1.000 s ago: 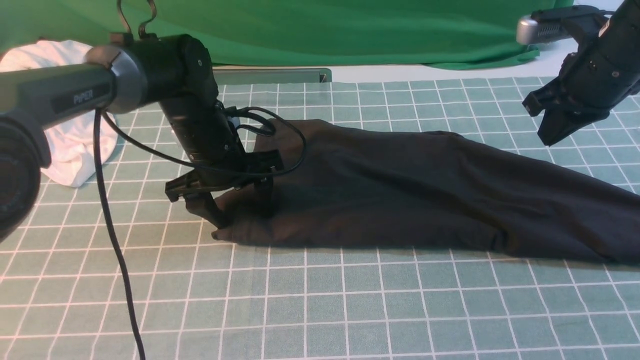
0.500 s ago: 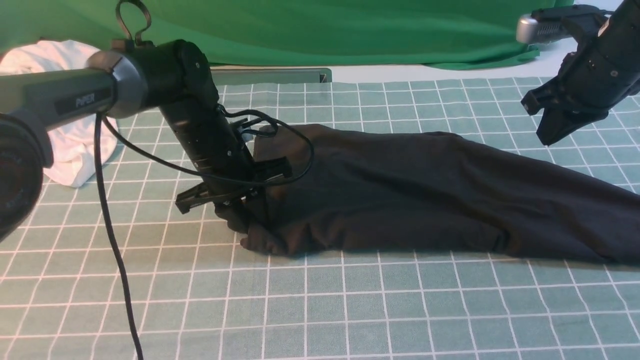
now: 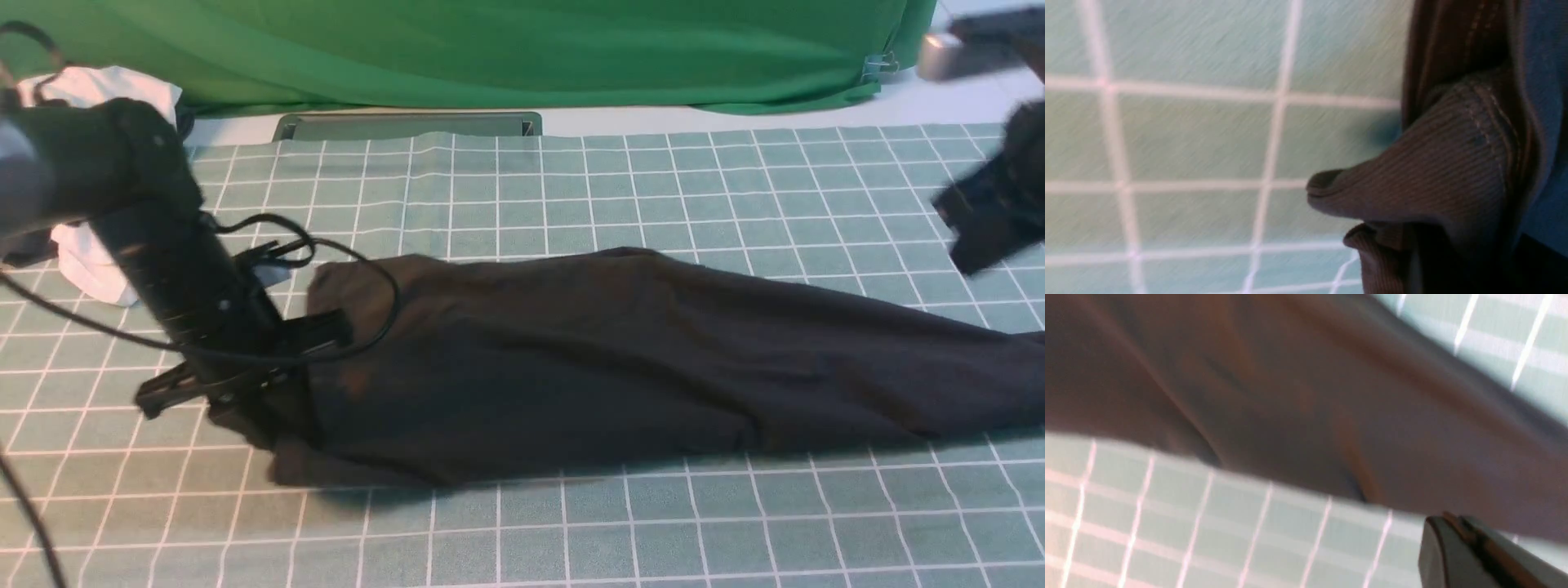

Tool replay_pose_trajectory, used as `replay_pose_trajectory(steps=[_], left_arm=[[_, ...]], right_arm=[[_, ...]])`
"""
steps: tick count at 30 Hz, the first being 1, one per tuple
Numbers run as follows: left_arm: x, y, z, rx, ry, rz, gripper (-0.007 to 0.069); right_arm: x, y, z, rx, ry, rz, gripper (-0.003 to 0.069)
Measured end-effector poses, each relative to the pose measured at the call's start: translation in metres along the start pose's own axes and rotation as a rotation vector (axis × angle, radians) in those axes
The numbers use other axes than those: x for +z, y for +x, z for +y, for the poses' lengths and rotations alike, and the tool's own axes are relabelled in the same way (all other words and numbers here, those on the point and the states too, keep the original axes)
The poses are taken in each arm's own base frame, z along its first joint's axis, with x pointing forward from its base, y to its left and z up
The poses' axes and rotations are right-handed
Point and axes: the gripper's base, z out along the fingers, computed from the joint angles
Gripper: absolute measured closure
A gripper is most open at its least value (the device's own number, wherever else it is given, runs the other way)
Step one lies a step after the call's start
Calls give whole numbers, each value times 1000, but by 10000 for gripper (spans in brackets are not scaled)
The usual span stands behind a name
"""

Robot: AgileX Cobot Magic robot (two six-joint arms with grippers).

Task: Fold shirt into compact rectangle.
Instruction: 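Pull the folded dark garment lengthwise by its ends to straighten it flat on the table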

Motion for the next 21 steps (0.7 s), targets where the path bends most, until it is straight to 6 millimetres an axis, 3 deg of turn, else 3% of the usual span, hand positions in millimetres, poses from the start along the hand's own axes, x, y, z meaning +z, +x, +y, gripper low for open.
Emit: replay_pose_trajectory(steps=[5,12,21], left_arm=[[-10,12,9,4,-107,-27,544],[-12,13,11,-9,-132,-42,544],[-12,12,11,-11,-133,-53,544]], right_arm=[[17,37,-23,100,8,87,632],[35,46,-61,236,49,43,580],[74,44,-85,260,76,160,206]])
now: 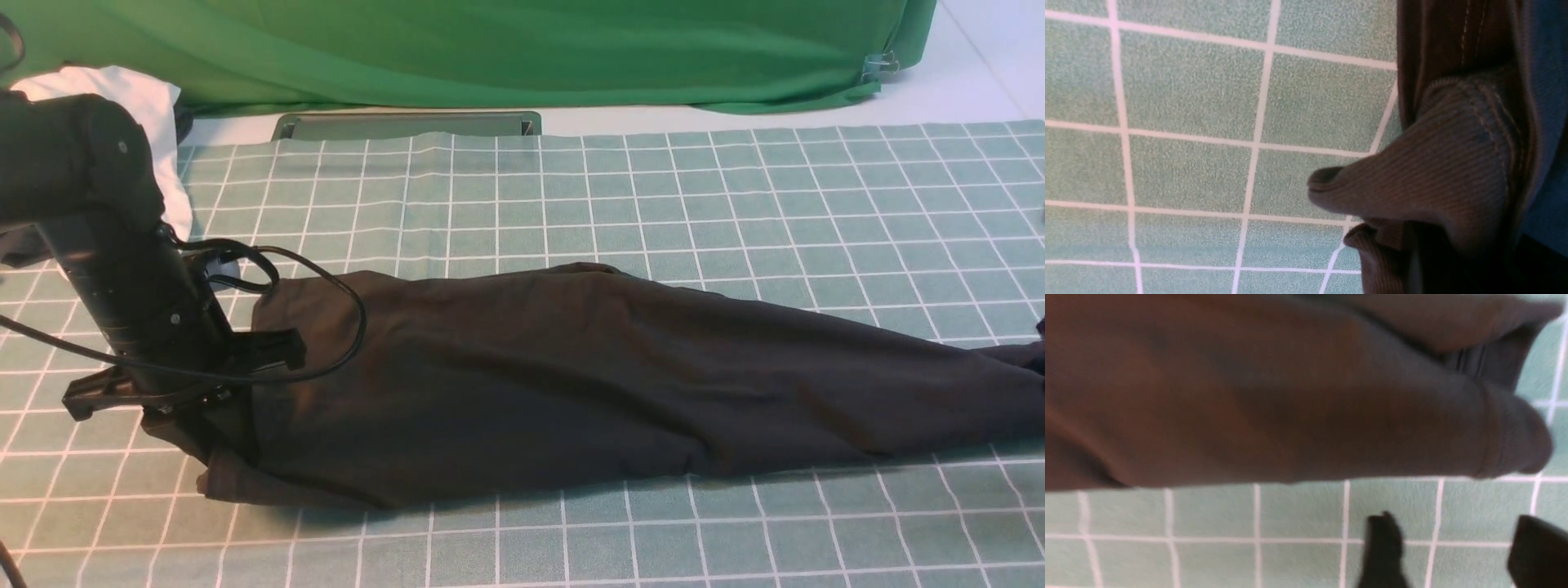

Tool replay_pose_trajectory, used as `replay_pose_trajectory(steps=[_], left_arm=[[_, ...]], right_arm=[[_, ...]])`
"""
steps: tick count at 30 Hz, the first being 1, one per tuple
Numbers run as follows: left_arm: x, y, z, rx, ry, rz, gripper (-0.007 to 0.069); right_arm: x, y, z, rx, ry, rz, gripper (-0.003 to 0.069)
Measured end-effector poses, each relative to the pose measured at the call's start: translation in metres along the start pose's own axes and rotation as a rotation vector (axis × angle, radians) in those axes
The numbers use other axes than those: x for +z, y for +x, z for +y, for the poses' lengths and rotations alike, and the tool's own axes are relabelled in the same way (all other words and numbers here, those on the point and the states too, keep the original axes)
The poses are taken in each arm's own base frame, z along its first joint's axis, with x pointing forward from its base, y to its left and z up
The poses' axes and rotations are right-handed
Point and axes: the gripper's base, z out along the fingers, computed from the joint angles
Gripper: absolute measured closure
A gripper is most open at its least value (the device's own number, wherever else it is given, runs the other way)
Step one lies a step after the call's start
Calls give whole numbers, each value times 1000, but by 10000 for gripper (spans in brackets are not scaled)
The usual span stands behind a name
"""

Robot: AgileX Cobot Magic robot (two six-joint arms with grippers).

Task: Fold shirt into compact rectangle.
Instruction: 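Pull the folded dark garment lengthwise by its ends to straighten it flat on the table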

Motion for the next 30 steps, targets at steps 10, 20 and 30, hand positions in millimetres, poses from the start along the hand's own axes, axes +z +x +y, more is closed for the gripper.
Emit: replay_pose_trajectory(steps=[10,20,30], left_arm=[[0,-2,0,1,-1,-19,544],[0,-3,1,6,-11,-31,544],[0,-4,3,10,-28,-45,544]], right_arm=[[55,-14,-8,13,20,116,142],[54,-31,-11,9,33,56,340],[57,-53,-14,23,36,13,595]])
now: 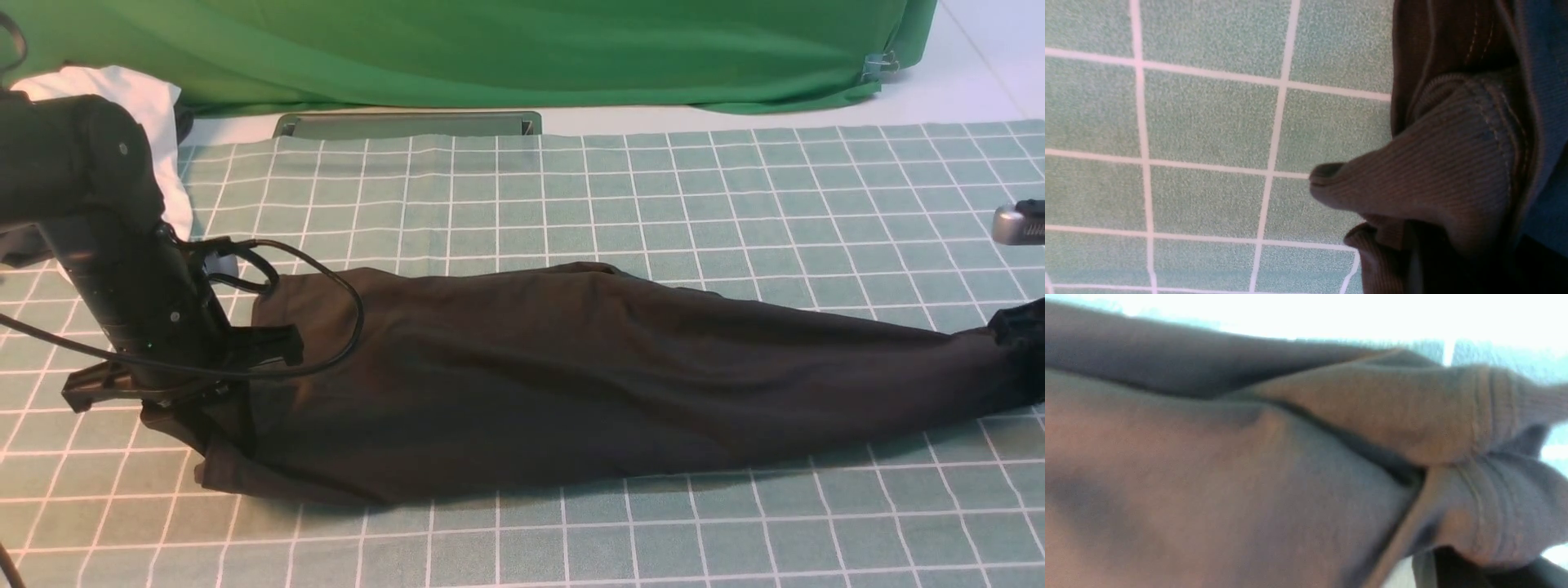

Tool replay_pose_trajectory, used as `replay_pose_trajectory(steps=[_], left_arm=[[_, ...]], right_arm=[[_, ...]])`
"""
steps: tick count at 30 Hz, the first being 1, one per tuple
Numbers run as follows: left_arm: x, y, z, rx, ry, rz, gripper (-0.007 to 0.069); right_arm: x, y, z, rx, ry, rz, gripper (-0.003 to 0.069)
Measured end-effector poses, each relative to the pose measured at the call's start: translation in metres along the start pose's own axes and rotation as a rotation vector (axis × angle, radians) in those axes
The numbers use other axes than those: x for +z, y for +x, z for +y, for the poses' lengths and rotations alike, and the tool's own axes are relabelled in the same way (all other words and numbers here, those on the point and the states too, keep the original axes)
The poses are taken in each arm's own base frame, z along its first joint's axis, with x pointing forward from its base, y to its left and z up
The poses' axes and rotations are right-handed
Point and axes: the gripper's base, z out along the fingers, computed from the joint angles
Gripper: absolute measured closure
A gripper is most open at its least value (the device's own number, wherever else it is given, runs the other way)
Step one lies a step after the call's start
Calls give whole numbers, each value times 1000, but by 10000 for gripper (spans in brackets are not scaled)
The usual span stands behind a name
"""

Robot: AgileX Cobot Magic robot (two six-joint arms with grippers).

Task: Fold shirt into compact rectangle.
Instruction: 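Pull the folded dark garment lengthwise by its ends to straighten it flat on the table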

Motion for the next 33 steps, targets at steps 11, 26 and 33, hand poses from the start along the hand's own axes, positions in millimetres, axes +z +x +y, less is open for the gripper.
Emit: replay_pose_trajectory(steps=[11,26,33], left_arm=[[0,-1,1,-5,-13,-16,544],[0,-3,0,-19,-4,-29,544],[0,-3,0,-7,5,-28,544]], right_arm=[[-32,-11,-19,129,107,109,267],[-17,2,-6,161,56,-68,95],[10,-4,-3,184,22,-58,80]])
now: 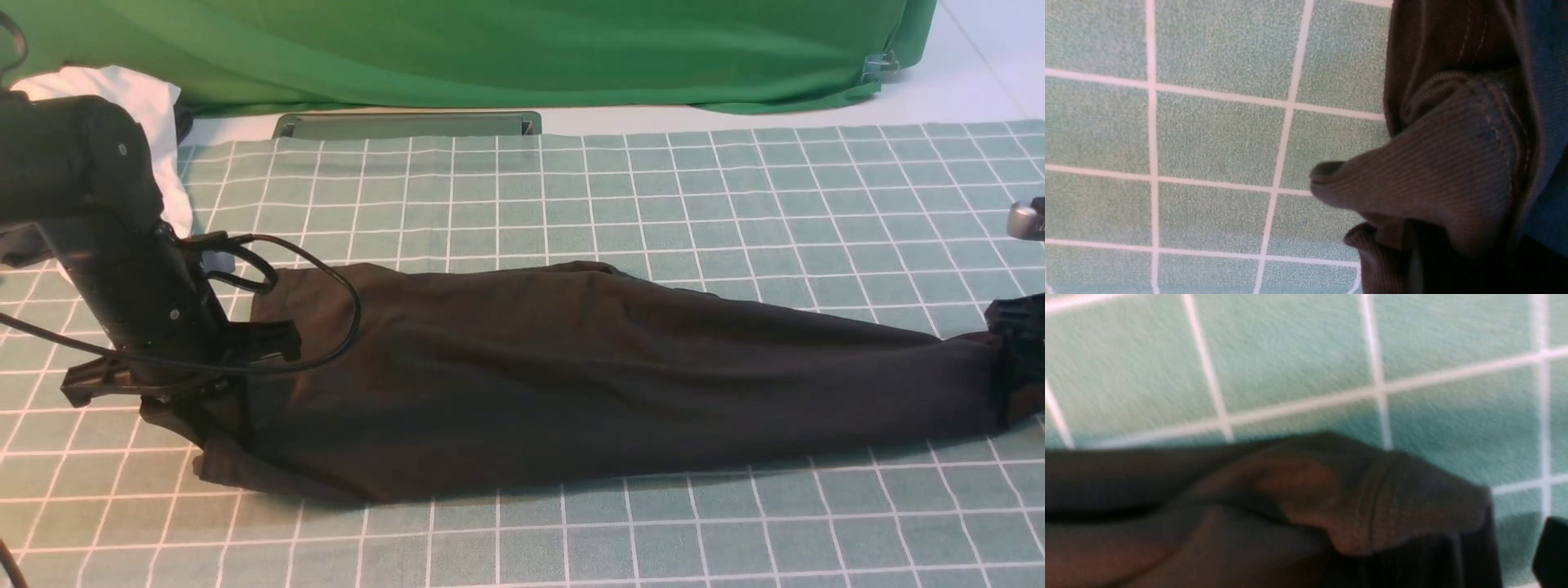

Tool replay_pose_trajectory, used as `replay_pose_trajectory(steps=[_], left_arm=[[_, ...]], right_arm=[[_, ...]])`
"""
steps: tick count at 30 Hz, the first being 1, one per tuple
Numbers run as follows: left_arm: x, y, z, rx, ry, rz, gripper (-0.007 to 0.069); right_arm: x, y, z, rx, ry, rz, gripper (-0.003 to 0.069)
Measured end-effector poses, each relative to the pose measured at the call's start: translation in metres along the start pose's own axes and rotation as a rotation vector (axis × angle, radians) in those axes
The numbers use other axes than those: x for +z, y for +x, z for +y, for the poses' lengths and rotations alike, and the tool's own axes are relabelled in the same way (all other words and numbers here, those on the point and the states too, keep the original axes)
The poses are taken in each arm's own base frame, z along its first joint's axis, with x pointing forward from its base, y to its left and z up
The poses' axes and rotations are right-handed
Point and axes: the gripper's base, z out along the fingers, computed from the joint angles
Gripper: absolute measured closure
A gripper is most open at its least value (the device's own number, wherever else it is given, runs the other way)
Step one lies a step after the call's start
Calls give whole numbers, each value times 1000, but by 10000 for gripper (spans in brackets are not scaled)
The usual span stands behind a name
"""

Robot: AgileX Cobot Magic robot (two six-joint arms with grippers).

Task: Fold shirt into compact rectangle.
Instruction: 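Pull the folded dark garment lengthwise by its ends to straighten it flat on the table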

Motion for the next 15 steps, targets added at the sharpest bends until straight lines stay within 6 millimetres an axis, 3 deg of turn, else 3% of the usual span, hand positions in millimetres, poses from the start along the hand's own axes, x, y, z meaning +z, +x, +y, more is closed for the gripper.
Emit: replay_pose_trajectory(steps=[2,4,6,10,15], left_arm=[[0,0,0,-1,1,0,544],[0,0,0,-1,2,-2,544],[0,-1,0,-1,3,-8,544],[0,-1,0,-2,4,-15,544],[0,-3,0,8,8,-29,544]], right_arm=[[2,0,1,9,-14,5,91],[4,-2,4,15,-42,10,158],[5,-2,5,11,-62,15,256],[3,-3,9,-15,-91,27,539],[-4,1,6,-53,-69,42,540]])
